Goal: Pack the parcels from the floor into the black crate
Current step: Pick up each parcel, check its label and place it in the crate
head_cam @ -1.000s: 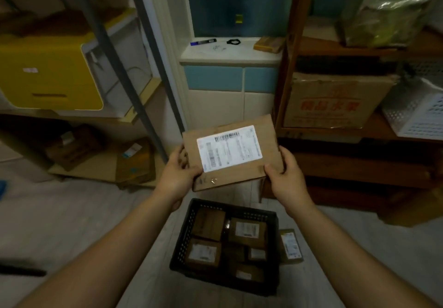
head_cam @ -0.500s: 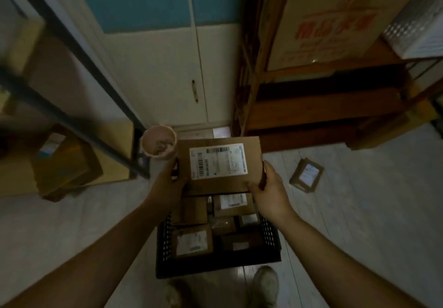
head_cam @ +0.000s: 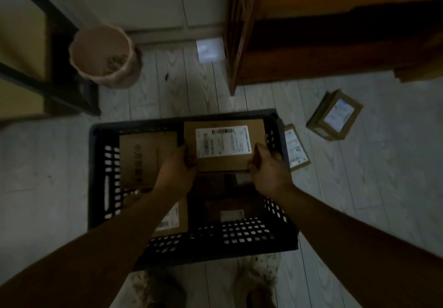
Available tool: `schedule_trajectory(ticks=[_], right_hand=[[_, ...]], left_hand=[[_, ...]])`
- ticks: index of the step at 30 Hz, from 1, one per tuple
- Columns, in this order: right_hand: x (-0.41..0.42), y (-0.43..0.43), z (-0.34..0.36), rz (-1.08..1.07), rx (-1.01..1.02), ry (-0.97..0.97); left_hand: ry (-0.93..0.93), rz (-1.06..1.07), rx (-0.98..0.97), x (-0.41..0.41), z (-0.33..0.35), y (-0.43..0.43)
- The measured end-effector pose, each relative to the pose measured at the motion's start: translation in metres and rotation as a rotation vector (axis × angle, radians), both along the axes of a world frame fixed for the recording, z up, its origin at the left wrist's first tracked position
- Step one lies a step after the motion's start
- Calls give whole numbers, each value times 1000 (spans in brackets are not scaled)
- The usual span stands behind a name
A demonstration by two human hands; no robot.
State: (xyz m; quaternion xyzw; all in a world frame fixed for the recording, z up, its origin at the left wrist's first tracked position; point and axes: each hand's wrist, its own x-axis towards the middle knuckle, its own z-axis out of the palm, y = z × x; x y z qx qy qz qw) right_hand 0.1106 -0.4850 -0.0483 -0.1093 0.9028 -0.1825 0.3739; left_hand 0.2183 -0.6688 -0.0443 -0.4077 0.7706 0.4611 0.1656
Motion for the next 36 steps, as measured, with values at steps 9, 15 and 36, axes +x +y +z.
schedule_trajectory(ticks=[9,15,36], right_hand=[[-5,-9,-89,55,80,8],[6,-9,-116,-21,49,-37],[8,73,340,95,-114,-9]], left_hand=[[-87,-204,-24,-8,-100,19],[-152,-237,23,-8,-115,19],[-43,-24,-31,36,370,65]])
